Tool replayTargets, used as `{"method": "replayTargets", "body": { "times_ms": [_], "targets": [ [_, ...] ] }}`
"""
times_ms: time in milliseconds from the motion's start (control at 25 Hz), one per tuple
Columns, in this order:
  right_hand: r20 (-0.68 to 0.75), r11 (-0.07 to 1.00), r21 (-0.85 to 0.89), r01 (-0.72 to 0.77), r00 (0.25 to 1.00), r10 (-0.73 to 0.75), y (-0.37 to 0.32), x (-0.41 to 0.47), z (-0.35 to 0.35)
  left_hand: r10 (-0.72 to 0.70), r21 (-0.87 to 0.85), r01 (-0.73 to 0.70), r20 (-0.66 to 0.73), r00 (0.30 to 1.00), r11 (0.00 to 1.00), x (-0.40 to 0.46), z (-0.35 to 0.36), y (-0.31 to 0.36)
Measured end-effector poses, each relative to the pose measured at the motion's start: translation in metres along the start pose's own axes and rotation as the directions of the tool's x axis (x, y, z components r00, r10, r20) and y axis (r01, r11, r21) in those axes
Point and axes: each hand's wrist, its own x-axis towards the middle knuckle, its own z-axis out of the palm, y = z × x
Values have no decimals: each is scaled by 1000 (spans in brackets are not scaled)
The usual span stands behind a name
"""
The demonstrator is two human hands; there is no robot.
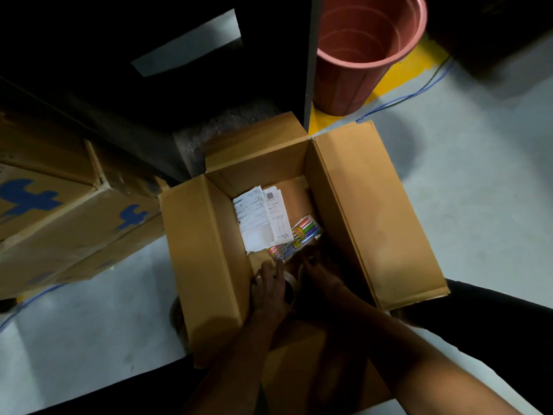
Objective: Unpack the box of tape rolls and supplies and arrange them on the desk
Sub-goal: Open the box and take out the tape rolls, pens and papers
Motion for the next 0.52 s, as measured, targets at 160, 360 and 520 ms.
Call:
{"method": "replayTargets", "body": {
  "times_ms": [160, 360, 520],
  "targets": [
    [27, 969, -170, -181, 982, 188, -2, 15, 10, 33, 29, -33, -12, 999, 999, 1, 1, -4],
    [25, 946, -323, -21, 999, 30, -6, 50, -7, -6, -30, -1, -224, 975, 1000, 3, 11, -3],
    [-36, 892, -448, 56, 996, -80, 9, 63, -7, -83, -91, 51, -395, 915, 995, 9, 11, 2]
  ]
}}
